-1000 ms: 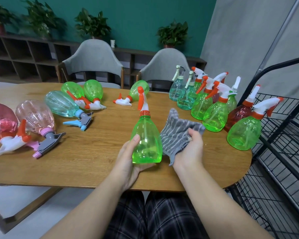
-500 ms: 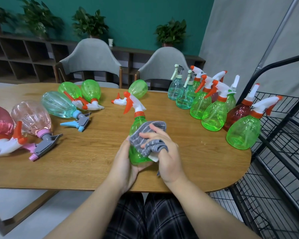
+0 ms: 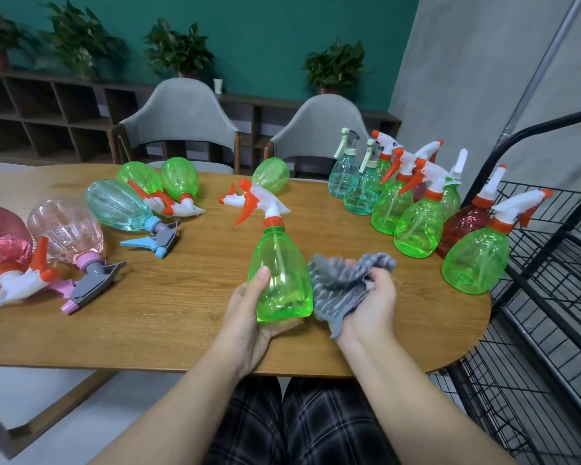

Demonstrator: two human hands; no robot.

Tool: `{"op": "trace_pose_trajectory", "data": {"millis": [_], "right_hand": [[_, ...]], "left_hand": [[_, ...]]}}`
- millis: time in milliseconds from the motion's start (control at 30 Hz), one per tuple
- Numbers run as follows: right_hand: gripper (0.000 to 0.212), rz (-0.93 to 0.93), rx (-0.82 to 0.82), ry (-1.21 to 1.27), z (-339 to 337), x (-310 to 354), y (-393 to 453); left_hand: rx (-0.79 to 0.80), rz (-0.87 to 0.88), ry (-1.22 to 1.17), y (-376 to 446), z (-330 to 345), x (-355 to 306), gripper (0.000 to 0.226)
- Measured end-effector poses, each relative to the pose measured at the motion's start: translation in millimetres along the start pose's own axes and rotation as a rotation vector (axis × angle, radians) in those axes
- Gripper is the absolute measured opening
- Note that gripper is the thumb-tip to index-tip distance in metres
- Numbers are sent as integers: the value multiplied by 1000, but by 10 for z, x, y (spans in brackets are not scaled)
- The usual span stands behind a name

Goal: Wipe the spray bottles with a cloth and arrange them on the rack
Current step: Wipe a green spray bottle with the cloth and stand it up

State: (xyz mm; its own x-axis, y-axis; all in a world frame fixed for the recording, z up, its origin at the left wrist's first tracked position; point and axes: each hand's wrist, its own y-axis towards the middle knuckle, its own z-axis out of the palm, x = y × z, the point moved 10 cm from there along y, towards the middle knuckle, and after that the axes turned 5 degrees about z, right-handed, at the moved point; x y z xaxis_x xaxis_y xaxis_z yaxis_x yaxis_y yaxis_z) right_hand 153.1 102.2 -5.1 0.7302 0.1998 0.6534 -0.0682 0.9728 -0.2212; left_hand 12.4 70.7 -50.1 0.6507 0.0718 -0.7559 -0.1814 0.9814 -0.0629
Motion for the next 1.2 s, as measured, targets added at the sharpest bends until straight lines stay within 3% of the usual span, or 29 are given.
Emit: {"op": "trace_pose_trajectory", "data": {"millis": [67,200,333,400,500,800,967,1067,1200], "right_hand": [[31,10,0,85,65,82,45],[30,-74,83,-78,349,178,58],[34,-174,95,-526,568,104,62],[27,-332,225,-828,723,59,-21],[44,-593,427,-1211,840,-86,-169],[31,-722,533,-1054,575,-167,-447],[31,-524,452,-767,267,-218,-471],[41,-304,453,-569,201,-431,-495],[62,-207,424,-436,289,-651,-498]], "left_hand": [[29,-6,1,-8,31,3,40],[44,1,-6,-8,62,-8,42],[53,3,15,-8,87,-5,43],[44,1,21,3,68,-6,37],[43,-14,43,37,32,15,40],[58,-63,-100,-8,43,1,82],[31,-61,-159,21,-34,20,118],[47,-21,-186,52,-22,-11,120],[110,-36,-196,58,43,44,117]]}}
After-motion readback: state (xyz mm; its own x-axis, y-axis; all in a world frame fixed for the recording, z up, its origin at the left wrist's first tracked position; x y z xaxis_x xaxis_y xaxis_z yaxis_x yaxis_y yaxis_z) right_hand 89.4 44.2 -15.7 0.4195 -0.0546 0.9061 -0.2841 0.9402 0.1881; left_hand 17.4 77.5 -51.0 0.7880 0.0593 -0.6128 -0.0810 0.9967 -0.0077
